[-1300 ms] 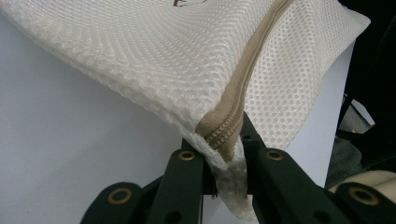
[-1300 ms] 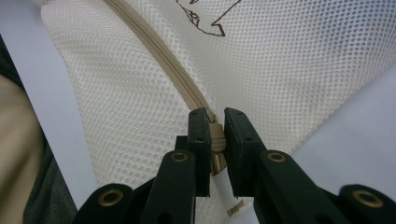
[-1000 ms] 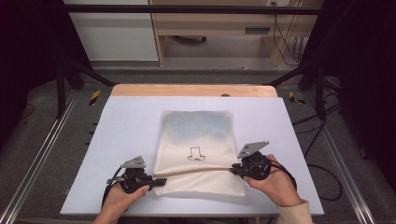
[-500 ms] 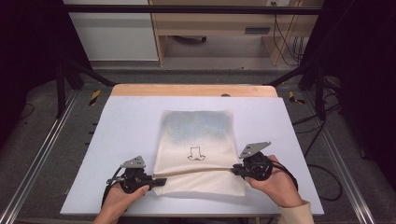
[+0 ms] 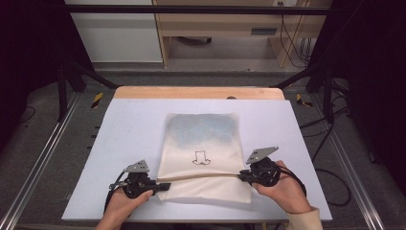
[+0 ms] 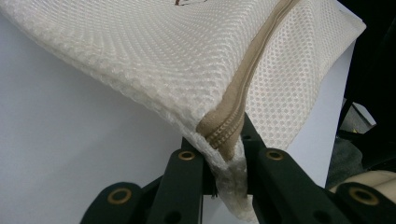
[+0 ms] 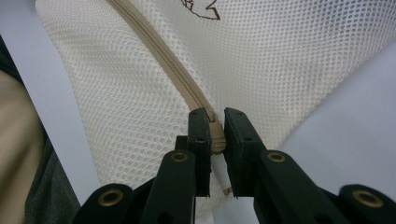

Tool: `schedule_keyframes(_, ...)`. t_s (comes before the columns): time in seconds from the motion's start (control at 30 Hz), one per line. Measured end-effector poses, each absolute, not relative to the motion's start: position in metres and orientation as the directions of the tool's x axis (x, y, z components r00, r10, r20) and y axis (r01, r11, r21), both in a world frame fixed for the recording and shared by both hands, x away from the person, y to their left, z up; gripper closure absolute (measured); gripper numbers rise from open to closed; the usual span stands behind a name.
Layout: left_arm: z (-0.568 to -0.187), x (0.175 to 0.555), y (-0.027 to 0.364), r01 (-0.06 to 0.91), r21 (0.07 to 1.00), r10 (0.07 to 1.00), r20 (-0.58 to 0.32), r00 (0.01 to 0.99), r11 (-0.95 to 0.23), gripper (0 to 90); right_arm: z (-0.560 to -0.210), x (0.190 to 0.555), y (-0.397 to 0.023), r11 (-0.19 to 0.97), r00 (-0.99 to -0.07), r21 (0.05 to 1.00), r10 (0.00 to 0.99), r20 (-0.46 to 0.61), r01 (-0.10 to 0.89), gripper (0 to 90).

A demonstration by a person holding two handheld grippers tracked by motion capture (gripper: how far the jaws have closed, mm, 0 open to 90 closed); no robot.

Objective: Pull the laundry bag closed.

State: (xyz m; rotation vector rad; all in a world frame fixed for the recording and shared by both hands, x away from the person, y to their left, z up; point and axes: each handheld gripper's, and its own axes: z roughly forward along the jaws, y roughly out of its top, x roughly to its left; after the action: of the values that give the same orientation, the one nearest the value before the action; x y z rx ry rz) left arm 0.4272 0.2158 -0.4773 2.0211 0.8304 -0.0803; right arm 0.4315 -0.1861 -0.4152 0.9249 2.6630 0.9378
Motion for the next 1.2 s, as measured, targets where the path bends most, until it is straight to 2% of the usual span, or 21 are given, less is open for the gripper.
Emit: schedule_keyframes(1.2, -0.476, 0.427, 0.216, 0.575, 0.739, 0.527, -0.352, 0.774, -0.351, 83.5, -0.423, 0.426, -0.197, 0.599, -0.773, 0.600, 0.632, 0.052, 0.530, 81.7)
